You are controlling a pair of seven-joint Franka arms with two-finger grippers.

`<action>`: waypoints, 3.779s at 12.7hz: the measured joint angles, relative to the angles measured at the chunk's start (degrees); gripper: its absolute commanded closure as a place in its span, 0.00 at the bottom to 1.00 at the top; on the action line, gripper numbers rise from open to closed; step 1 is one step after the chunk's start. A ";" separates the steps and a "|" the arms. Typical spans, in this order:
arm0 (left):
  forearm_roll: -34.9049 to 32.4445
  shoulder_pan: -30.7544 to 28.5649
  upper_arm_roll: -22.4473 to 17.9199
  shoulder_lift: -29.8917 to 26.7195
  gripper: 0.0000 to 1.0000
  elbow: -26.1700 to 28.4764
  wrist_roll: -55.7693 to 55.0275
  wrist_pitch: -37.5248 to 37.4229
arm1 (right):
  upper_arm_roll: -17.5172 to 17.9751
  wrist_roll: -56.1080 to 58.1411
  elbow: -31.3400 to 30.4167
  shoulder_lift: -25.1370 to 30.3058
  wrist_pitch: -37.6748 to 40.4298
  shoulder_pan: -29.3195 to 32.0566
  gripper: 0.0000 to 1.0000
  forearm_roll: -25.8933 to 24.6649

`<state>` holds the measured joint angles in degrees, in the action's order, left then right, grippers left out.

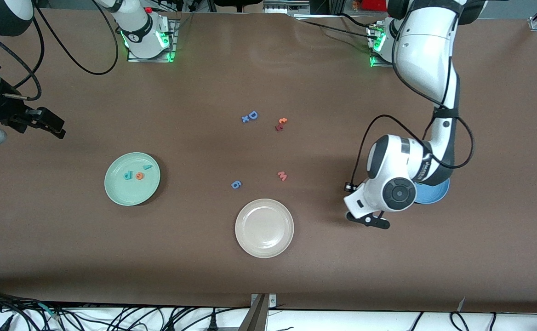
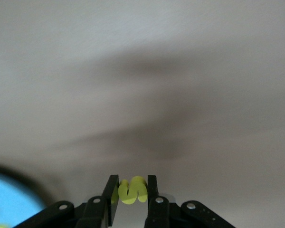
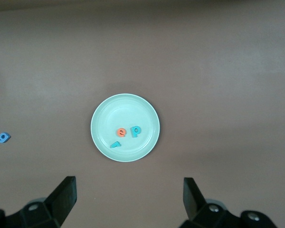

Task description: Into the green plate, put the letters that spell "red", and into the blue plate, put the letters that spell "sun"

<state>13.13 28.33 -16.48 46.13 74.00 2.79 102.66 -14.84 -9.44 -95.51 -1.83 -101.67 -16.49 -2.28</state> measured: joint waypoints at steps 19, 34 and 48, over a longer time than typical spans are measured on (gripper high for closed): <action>-5.65 -14.81 0.15 -7.65 0.00 9.54 17.91 0.94 | -0.09 0.06 0.00 0.00 0.00 0.16 0.01 0.00; -6.21 -15.59 2.44 -29.56 0.00 15.35 4.76 -2.66 | -0.11 0.09 0.11 -0.02 0.01 0.22 0.01 0.00; -16.89 -16.26 4.47 -45.83 0.00 23.50 3.23 -1.34 | -0.13 0.11 0.14 -0.04 0.08 0.35 0.01 0.00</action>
<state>-3.75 12.07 -12.01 0.30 97.50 6.01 101.33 -14.96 -9.32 -95.37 -1.87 -101.60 -16.13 -2.28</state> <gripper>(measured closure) 0.000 0.004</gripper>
